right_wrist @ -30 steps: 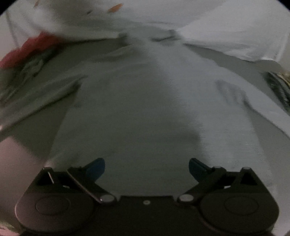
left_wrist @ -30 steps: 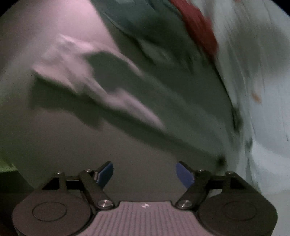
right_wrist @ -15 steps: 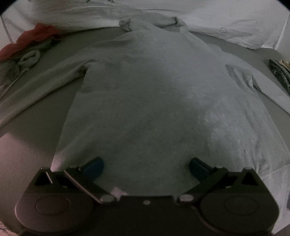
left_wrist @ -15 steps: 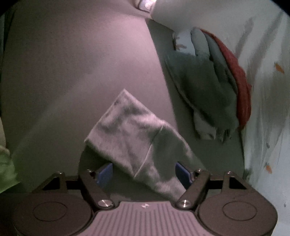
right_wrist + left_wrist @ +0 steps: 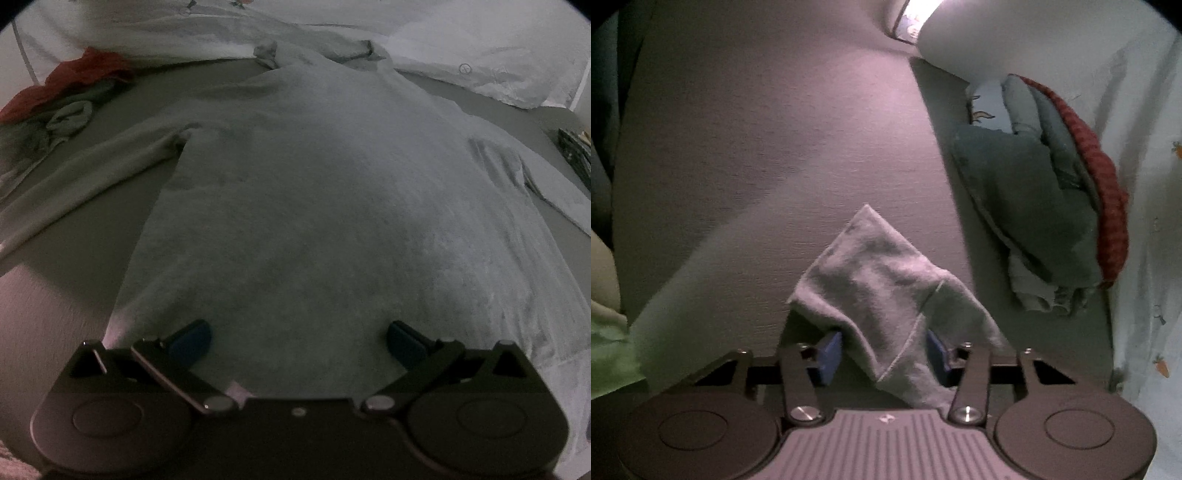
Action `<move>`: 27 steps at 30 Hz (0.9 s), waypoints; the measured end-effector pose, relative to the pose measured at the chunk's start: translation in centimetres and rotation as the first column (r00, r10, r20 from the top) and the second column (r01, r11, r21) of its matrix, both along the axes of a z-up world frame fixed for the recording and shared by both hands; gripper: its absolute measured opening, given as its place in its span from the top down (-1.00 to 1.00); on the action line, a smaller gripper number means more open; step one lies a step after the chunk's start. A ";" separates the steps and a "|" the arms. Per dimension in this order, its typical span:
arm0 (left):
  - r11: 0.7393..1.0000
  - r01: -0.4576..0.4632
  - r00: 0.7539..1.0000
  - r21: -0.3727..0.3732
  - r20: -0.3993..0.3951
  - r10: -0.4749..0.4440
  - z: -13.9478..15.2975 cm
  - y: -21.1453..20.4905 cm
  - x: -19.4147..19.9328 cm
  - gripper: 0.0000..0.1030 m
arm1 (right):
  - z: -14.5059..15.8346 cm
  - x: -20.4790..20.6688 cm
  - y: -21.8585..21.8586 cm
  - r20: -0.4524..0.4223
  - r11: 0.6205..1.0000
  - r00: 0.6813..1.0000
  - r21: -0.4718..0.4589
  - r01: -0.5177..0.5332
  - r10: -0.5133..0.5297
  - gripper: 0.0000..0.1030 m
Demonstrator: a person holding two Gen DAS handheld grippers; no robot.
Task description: Fold clothes
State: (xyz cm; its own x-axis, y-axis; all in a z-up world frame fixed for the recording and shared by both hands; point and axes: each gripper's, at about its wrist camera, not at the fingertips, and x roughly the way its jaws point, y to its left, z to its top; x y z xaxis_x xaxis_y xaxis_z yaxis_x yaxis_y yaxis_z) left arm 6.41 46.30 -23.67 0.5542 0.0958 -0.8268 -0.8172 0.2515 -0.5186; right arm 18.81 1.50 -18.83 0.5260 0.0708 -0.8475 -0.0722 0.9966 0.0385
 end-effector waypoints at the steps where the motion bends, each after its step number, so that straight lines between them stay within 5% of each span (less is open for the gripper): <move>1: 1.000 0.001 1.000 -0.010 -0.001 -0.001 0.0 0.2 0.0 0.10 | 0.0 0.0 0.0 0.005 1.000 1.000 0.000 -0.002 0.002 -1.00; 3: 0.999 -0.014 1.000 -0.030 -0.022 0.014 -0.2 0.7 0.0 0.30 | -0.1 -0.1 0.0 0.013 1.000 1.000 0.000 -0.002 0.002 -1.00; 5: 0.998 -0.037 0.998 -0.044 -0.058 0.035 -0.5 1.0 -0.2 0.81 | -0.1 -0.1 0.0 0.019 1.000 1.000 0.001 -0.003 0.003 -1.00; 6: 0.998 -0.044 0.997 -0.043 -0.064 0.042 -0.6 1.1 -0.5 0.92 | -0.2 -0.1 0.0 0.021 1.000 1.000 0.001 -0.002 0.002 -1.00; 12: 0.999 -0.044 0.999 0.008 0.017 0.044 0.9 -0.3 0.5 0.97 | -0.1 0.3 0.1 -0.001 1.000 1.000 0.001 0.019 -0.019 -1.00; 15: 0.990 0.073 0.993 0.122 0.086 -0.084 5.0 -2.5 3.9 0.97 | 0.1 0.4 0.0 -0.015 1.000 1.000 0.002 0.012 -0.011 -1.00; 18: 0.941 0.236 0.946 0.243 0.164 -0.279 10.3 -7.1 9.0 0.98 | 0.4 0.4 -0.3 -0.050 1.000 0.999 0.011 0.009 -0.008 -0.98; 21: 0.816 0.458 0.780 0.353 0.282 -0.559 15.5 -15.1 15.1 0.98 | 1.0 -0.6 -1.6 -0.043 0.999 0.999 0.034 0.030 -0.029 -0.95; 23: 0.698 0.595 0.609 0.398 0.343 -0.715 18.0 -22.0 18.6 0.97 | 1.1 -1.5 -3.1 -0.030 0.997 0.998 0.044 0.057 -0.056 -0.95; 25: 0.539 0.728 0.409 0.424 0.363 -0.837 18.9 -30.1 21.7 0.86 | 1.1 -2.4 -4.8 -0.024 0.995 0.996 0.057 0.085 -0.084 -0.95; 27: 0.346 0.836 0.230 0.426 0.301 -0.926 18.4 -38.3 23.4 0.79 | 1.5 -3.1 -6.7 -0.026 0.991 0.995 0.093 0.099 -0.097 -0.85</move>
